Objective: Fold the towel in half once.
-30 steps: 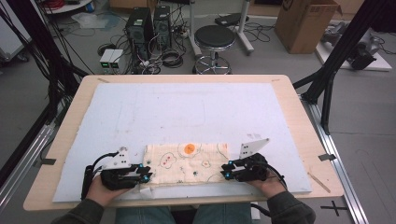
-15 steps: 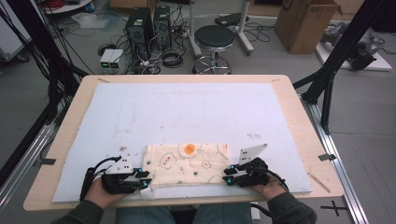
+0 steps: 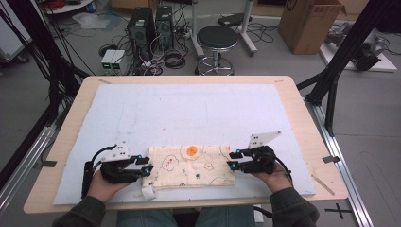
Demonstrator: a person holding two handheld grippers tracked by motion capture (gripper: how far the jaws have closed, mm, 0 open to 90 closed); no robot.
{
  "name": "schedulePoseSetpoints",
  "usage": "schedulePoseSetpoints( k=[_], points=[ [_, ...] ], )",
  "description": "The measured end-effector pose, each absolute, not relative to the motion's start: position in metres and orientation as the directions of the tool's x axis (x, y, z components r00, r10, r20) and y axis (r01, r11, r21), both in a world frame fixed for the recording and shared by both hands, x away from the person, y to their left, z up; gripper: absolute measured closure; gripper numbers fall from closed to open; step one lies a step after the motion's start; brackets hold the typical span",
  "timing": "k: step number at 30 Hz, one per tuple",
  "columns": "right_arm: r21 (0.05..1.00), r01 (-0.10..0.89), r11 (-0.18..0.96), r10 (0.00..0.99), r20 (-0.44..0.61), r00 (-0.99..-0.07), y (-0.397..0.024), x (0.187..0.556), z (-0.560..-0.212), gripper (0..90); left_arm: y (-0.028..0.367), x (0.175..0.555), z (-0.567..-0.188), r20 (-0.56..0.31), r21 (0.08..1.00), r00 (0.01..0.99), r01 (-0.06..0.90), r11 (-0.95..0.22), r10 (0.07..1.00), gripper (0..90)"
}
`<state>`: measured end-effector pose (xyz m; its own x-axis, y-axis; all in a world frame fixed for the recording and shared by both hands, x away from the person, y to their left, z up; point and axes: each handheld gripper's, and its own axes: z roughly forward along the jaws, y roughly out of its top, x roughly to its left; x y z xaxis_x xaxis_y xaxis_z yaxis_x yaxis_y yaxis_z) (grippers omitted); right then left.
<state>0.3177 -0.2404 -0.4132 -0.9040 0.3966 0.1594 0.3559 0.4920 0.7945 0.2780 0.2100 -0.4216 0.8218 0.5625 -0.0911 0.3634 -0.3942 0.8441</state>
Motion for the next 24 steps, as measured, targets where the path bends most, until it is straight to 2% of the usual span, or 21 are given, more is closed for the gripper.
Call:
schedulePoseSetpoints(
  k=[8, 14, 19, 24],
  points=[
    [0.792, 0.433, 0.429, 0.498, 0.193, -0.846, -0.235, 0.363, -0.412, 62.9, 0.214, 0.316, -0.423, -0.111, 0.846, 0.730, 0.426, -0.322, 0.674, 56.2],
    [0.764, 0.492, 0.417, 0.524, 0.240, -0.817, -0.230, 0.381, -0.423, 61.3, 0.215, 0.336, -0.429, -0.173, 0.831, 0.694, 0.484, -0.275, 0.699, 54.4],
    [0.744, 0.527, 0.412, 0.515, 0.286, -0.808, -0.229, 0.385, -0.430, 60.5, 0.212, 0.342, -0.437, -0.212, 0.798, 0.693, 0.530, -0.288, 0.689, 54.4],
    [0.714, 0.549, 0.436, 0.517, 0.300, -0.801, -0.228, 0.386, -0.436, 66.8, 0.208, 0.343, -0.441, -0.195, 0.771, 0.703, 0.541, -0.336, 0.684, 63.6]
  ],
)
